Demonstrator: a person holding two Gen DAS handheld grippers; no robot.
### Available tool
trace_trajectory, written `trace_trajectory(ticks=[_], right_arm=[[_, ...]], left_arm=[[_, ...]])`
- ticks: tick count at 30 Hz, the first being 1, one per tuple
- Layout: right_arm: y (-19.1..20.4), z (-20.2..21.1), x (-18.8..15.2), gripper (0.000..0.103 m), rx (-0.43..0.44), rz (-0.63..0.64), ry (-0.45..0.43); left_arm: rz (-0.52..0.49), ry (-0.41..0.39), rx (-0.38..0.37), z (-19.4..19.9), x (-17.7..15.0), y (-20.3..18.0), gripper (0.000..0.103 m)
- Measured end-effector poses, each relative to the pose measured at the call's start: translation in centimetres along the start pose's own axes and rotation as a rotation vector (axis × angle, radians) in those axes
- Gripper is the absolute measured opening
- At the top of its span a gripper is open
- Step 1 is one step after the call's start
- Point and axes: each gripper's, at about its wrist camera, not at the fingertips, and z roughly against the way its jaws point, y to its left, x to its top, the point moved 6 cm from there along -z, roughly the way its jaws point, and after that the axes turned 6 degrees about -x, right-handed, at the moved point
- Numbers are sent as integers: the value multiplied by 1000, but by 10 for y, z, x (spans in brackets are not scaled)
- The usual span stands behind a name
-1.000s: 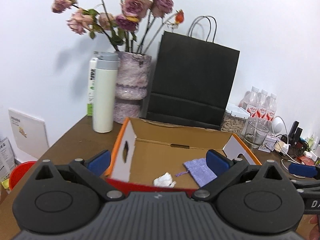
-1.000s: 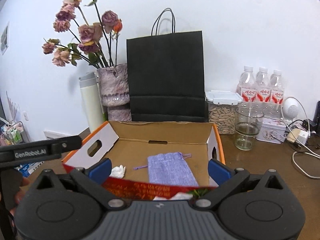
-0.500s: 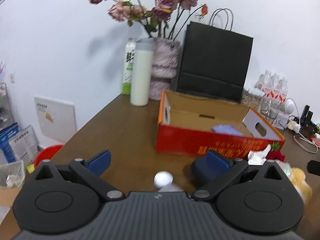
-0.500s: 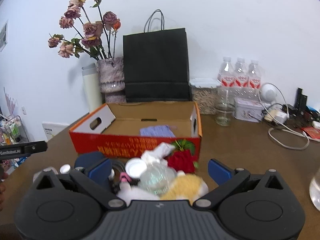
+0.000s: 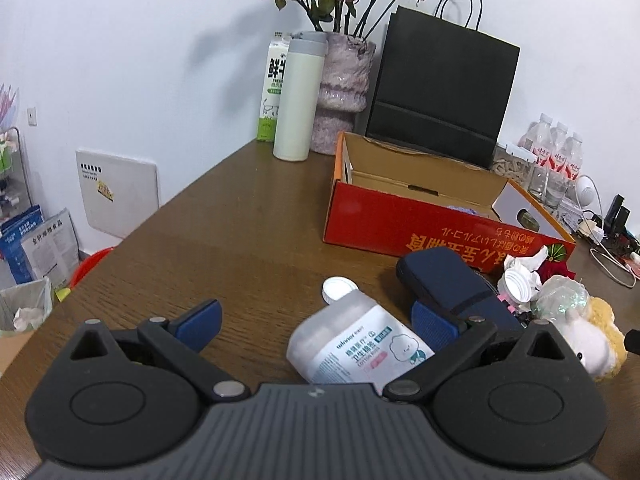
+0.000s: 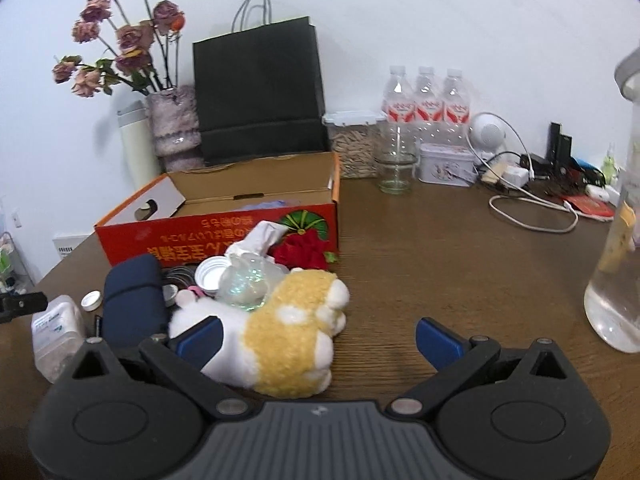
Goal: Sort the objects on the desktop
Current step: 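Move the left tool to the cotton-swab container while the right tool reaches the plush toy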
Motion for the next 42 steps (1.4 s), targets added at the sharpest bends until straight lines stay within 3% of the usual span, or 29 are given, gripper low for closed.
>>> trace_trajectory(ticks=[17, 20, 24, 31, 42], right_arm=[[11, -43, 13, 101, 19, 9, 55], [9, -51, 13, 99, 17, -8, 75], [4, -58, 11, 87, 41, -42, 102], [6, -61, 0, 59, 73, -2, 145], [-2, -46, -13, 54, 100, 56, 149]], left_arm=[[90, 121, -39, -25, -10, -7, 103], [121, 158, -36, -34, -11, -7, 103], [163, 183, -47, -44, -14, -8, 103], [97, 182, -43, -50, -12, -14, 92], [-47, 204, -87, -45, -12, -18, 88]])
